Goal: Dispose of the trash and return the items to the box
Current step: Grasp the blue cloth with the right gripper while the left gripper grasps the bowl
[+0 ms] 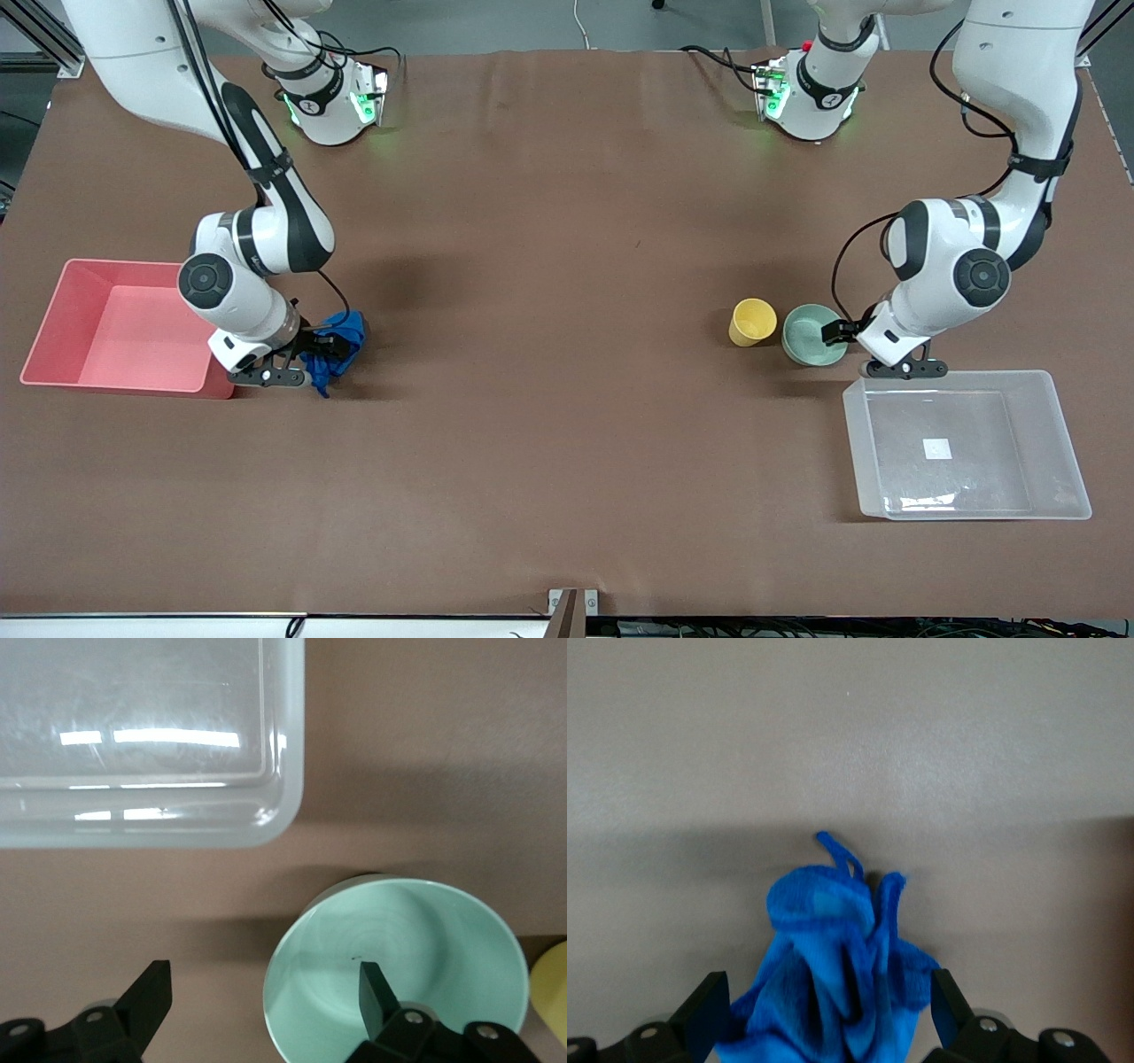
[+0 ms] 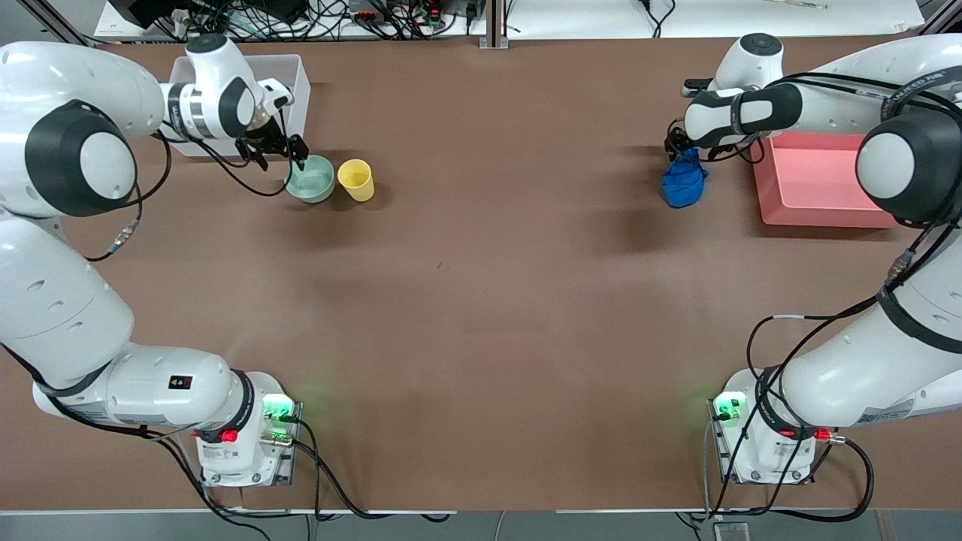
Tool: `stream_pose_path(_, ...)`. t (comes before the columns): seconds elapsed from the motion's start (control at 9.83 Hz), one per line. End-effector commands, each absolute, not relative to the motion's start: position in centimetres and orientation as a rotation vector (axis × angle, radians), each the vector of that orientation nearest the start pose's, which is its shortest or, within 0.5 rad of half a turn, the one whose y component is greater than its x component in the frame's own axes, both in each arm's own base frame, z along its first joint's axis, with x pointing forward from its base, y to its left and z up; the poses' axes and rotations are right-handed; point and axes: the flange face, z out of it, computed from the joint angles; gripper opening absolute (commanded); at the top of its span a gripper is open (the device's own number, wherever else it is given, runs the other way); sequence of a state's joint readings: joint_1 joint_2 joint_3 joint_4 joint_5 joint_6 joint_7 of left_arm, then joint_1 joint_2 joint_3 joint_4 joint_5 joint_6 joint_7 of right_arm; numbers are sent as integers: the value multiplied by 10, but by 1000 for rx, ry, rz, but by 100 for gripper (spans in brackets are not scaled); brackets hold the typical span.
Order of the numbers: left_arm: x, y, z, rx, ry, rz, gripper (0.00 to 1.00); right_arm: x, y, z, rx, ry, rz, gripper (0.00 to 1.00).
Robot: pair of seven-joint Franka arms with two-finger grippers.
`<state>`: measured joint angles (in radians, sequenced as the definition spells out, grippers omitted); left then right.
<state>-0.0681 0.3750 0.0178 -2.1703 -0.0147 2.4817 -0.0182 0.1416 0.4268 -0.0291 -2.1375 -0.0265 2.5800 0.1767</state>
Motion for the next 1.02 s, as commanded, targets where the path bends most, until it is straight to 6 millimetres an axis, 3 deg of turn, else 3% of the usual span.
stream_pose_path(0.0,539,-29,183,-3130,74,93,66,561,65,190,-3172,32,-2,98)
stream_pose_path(0.1,537,-29,183,-3131,41,86,16,562,60,190,-3172,44,-4,82)
stream_pose_path(0.2,535,-29,184,-3132,64,86,1,563,57,191,-3171,54,-4,37)
stream_pose_path(0.31,535,-28,189,-3133,72,77,0,563,59,191,-3170,61,-6,1)
stream_pose_path(0.51,540,-30,210,-3136,69,22,0,564,59,192,-3165,82,6,0)
stream_pose_path(0.71,549,-30,264,-3144,62,-115,0,573,71,209,-3172,106,133,1)
stream_pose_path(0.92,563,-30,318,-3146,64,-152,0,590,73,298,-3176,123,218,1)
